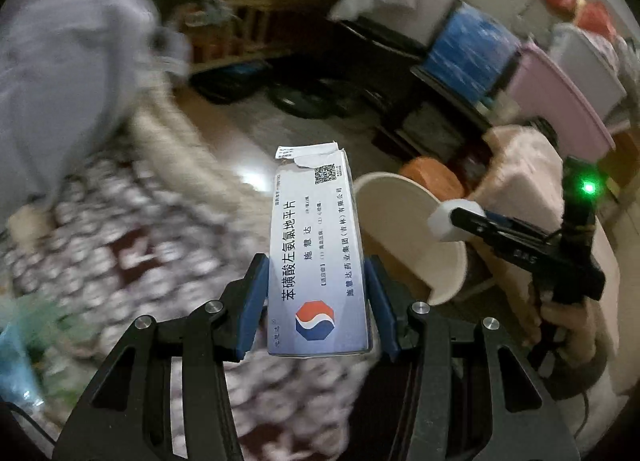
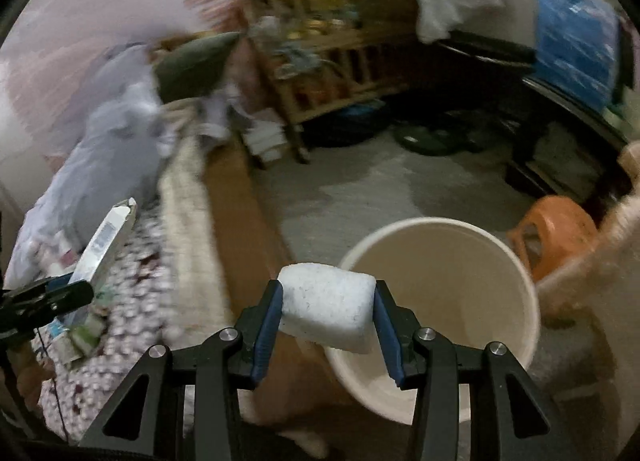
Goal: Collect trash
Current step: 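Carry both items to the cream bucket and open both tools to drop them, then return both tools to the bed toward the remaining trash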
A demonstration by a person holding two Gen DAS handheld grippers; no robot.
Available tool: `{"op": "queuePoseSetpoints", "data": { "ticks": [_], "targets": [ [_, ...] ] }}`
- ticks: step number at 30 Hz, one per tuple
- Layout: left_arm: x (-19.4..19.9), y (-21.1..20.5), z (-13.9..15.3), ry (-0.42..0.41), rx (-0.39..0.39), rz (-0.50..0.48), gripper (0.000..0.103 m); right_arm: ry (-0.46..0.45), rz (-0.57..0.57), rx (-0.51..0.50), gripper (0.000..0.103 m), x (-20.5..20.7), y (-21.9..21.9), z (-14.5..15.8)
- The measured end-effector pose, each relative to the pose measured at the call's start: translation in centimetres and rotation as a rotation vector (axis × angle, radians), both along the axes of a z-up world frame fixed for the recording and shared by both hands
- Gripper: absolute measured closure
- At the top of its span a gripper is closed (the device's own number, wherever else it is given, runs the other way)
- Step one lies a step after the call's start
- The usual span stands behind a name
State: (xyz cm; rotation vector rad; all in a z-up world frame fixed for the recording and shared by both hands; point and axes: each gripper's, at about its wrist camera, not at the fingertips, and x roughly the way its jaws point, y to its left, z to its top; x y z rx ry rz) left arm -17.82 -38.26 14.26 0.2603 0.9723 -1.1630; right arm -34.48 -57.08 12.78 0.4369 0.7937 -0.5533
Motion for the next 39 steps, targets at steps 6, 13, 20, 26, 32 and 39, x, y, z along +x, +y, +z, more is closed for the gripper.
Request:
{"op": "queuePoseSetpoints", "data": {
  "ticks": [6,13,20,26,32,39],
  "targets": [
    [-2.8,-7.0,-1.3,0.066,0.04,-0.115,0.056,0.037,-0.082,0.003,0.059,-2.1,-3.2,-1.6],
    [-4.3,-11.7,-2.5,0.187,0.019,-0.163,0.048,0.03,-0.174,-0.001,0.034,-2.9,-5.4,-2.4],
    [-3.1,-10.2,-2.3,0.185,0.003,-0.082,0.04,0.037,-0.165,-0.004,0.027,-2.6,-4.6,-2.8],
    [-2.1,-6.3,-1.4,0.029,0.034,0.055,0.04,0.043,-0.096,0.019,0.027,-0.8,-2.5,-3.2],
    [-0.8,-0.8,-1.2,-0.111,0.083,0.19,0.04,0.036,0.013,0.008,0.027,2.3,1.5,-2.5],
    [1.3,5.8,-0.8,-0.149,0.097,0.329,0.04,0.01,0.139,-0.024,0.027,6.0,6.6,-0.9]
  ]
}}
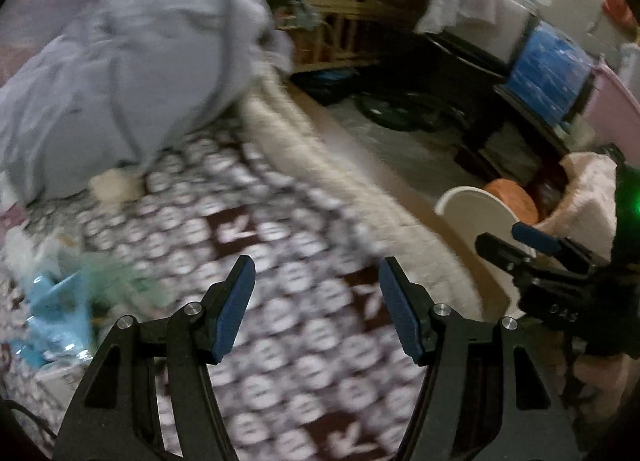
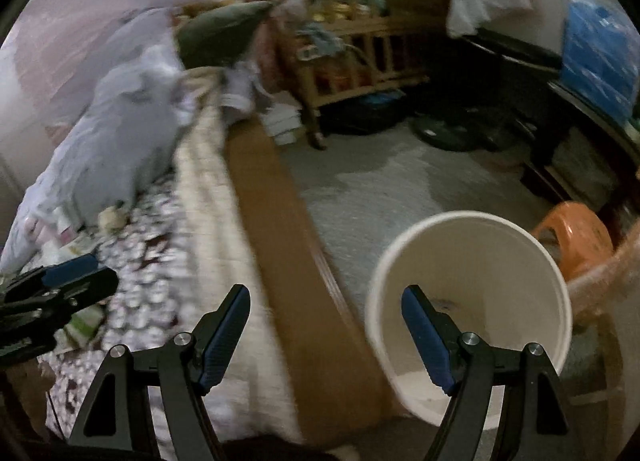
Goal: Collect trash
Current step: 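Return both tools to the bed toward the remaining trash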
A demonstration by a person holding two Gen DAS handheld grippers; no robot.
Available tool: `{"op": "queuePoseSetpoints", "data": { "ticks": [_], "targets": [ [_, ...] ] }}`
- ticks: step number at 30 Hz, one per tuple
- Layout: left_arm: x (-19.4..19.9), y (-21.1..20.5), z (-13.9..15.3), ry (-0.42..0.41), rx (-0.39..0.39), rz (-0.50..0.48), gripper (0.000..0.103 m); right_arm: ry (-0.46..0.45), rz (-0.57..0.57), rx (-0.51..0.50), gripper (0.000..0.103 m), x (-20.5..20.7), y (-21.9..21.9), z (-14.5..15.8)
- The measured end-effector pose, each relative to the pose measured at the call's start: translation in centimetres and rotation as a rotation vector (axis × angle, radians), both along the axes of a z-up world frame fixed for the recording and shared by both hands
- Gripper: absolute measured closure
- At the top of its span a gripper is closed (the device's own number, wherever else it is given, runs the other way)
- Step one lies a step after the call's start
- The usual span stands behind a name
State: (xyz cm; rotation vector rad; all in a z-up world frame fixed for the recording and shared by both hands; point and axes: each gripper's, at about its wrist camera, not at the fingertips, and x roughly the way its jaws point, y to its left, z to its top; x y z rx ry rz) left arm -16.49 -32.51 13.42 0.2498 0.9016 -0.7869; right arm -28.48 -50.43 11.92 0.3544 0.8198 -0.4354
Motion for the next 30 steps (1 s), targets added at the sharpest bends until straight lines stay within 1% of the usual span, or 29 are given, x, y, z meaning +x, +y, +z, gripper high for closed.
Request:
{"op": "queuePoseSetpoints", "data": {
  "ticks": [6,10,17,23,27,30],
  "targets": [
    [1.5,5.9,0.6,-0.014,-0.007,0.103,0.04,-0.015,0.116,0.01,0.027,3.5,4.9,0.5],
    [2.8,9.8,0.8,-0.003,-0.006,0.169,0.04,-0.007,0.203,0.03,0.027,6.0,8.4,0.2],
    [4.8,17.6,0.6,-0.011,0.013,0.293,0.04,0.004,0.303,0.05,0.027,9.1,13.0,-0.6],
    [6.7,24.3,-0.5,0.002,0.042,0.401,0.04,0.029,0.37,0.075,0.027,11.5,15.8,-1.6],
    [8.1,27.4,-1.3,0.024,0.046,0.469,0.04,0.035,0.389,0.071,0.027,12.8,16.8,-2.0],
    [9.2,29.1,-1.5,0.039,0.027,0.509,0.04,0.04,0.397,0.071,0.027,15.0,17.2,-2.2]
  ]
}}
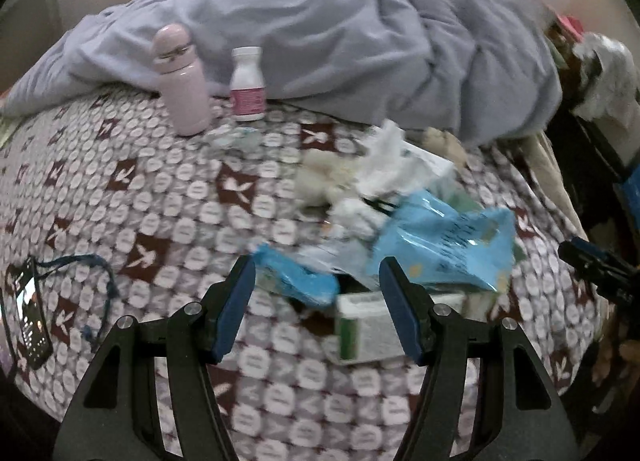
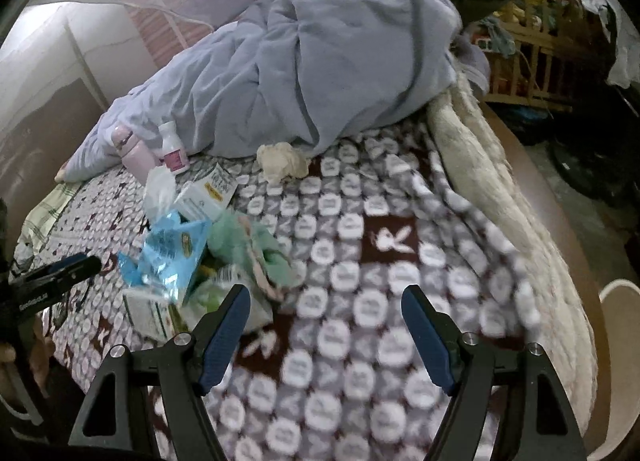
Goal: Collect trash
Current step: 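Return both tools to the bed toward the remaining trash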
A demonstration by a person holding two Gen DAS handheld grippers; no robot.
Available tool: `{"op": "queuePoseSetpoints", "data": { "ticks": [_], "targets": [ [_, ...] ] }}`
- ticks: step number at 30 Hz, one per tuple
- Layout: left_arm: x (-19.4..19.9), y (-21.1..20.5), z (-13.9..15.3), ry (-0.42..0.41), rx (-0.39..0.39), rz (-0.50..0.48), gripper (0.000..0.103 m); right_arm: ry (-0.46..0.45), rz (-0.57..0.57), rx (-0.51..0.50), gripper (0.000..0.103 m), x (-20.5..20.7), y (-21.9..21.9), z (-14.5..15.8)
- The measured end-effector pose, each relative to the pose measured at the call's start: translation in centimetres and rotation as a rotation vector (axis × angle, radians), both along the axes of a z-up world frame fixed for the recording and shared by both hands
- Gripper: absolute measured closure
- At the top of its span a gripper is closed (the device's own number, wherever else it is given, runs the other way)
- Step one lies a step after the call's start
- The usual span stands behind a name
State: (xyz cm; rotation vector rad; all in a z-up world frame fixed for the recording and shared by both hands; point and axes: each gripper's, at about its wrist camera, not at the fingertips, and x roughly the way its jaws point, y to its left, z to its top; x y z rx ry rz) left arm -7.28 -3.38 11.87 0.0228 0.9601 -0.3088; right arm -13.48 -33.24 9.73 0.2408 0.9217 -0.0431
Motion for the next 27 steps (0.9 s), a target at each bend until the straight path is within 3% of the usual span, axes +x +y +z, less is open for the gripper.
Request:
{"op": "queuePoseSetpoints", "data": {
  "ticks": [9,16,22,24,26,27],
  "targets": [
    [5.1,4.1,-1.6,0.015,-0.074,0.091,0.04,0.011,0.063,0.019,0.027,8.0,0.5,-0.9],
    [11.7,5.8,-2.9,-0.021,-0.114,0.158,0.04,0.026,0.135,0.017,0.027,14.0,1.2,-2.8],
    [17.5,5.5,-5.5,0.019,-0.085,0.189,0.039,0.044,0.17,-0.013,0.029,17.5,1.9,-4.3],
    [18.7,5.0,-6.4,0.037,-0.074,0.192,0.039,0.064,0.186,-0.011,0.039,18.7,2.3,-5.2],
    [19.8,4.4,-7.6,0.052,-0.053,0.188,0.039,0.088,0.2,-0.01,0.059,19.5,2.5,-6.1],
    [20.1,4.2,-8.0,0.058,-0.042,0.189,0.039,0.092,0.195,-0.025,0.063,19.7,2.7,-6.3]
  ]
}}
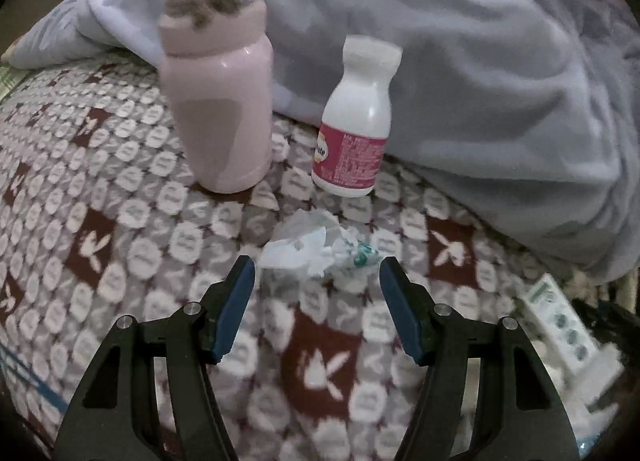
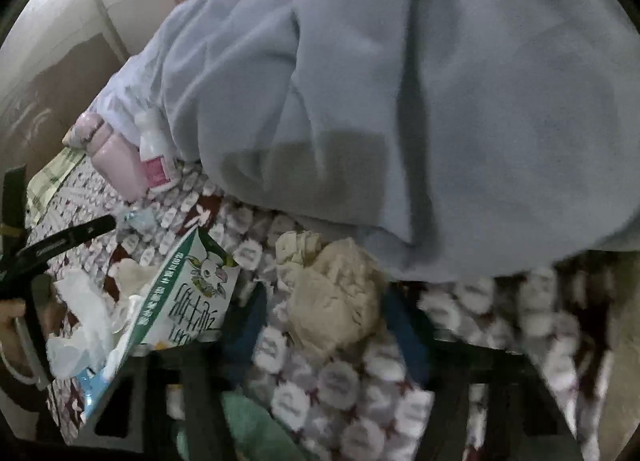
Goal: Collect trash
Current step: 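Return both tools to the bed toward the remaining trash, then grasp the crumpled beige paper with the right tool while the left tool grasps the clear plastic wrapper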
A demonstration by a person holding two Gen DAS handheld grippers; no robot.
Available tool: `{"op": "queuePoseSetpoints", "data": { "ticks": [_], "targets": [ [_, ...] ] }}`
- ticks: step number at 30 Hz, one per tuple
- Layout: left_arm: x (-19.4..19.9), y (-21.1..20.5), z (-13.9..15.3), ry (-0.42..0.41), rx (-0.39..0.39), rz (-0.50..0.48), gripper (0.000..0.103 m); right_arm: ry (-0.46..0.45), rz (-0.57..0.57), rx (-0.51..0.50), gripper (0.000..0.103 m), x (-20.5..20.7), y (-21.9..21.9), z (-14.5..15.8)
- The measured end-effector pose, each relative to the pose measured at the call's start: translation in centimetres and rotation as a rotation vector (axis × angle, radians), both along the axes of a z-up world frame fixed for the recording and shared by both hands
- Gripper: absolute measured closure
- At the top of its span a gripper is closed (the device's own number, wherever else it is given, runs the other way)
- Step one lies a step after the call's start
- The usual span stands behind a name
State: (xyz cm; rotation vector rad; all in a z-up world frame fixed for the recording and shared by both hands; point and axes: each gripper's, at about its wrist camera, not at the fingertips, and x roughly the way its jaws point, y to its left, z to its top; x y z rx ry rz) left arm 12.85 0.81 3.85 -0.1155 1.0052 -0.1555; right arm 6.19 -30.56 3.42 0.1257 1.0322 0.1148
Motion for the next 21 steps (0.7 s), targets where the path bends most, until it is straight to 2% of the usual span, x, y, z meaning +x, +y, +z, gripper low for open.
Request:
{"op": "queuePoseSetpoints", "data": {
  "ticks": [1,3,4,5,7,10,14,16,17,19,21],
  "targets": [
    [0.3,-0.2,-0.3,0.004,0.006,0.001,0.039,-0.013,-0.011,-0.011,0.071,-0.2,-0.1,0.0],
    [0.7,-0.1,-1.0,0.01,-0.012,0.004,0.041,-0.053,-0.029,-0.005,0.073,-1.1,-0.5,0.5],
    [1.0,0.1,-1.3,0.022,-0.038,0.006,0.054,-0.062,-0.033,-0.002,0.074,-1.4,-0.6,0.7],
    [1.1,0.2,-1.5,0.036,-0.053,0.009,0.076,-0.071,-0.036,0.002,0.074,-1.9,-0.7,1.1],
    [1.4,0.9,-1.6,0.054,-0.052,0.034,0.089,-0.081,-0.033,0.004,0.074,-2.6,-0.6,1.7],
    [0.7,2.2,-0.3,0.039,-0.128,0.04,0.093,-0.098,-0.028,-0.002,0.074,-4.2,-0.9,3.0],
    [-0.4,2.3,2.0,-0.008,-0.1,0.019,0.092,-0.101,-0.035,0.011,0.075,-5.7,-1.0,3.8],
    [-0.6,2.1,2.9,-0.039,-0.076,0.032,0.086,-0.102,-0.036,0.005,0.075,-6.6,-1.0,4.0],
    [-0.5,2.2,3.2,-0.045,-0.087,0.037,0.064,-0.101,-0.037,0.006,0.075,-6.8,-1.0,4.0],
    [0.0,2.5,3.3,-0.049,-0.109,0.063,0.029,-0.096,-0.04,0.018,0.075,-7.1,-0.9,4.0],
    [1.1,2.8,3.0,-0.072,-0.142,0.115,0.029,-0.096,-0.041,0.028,0.075,-7.4,-1.0,4.1]
  ]
}}
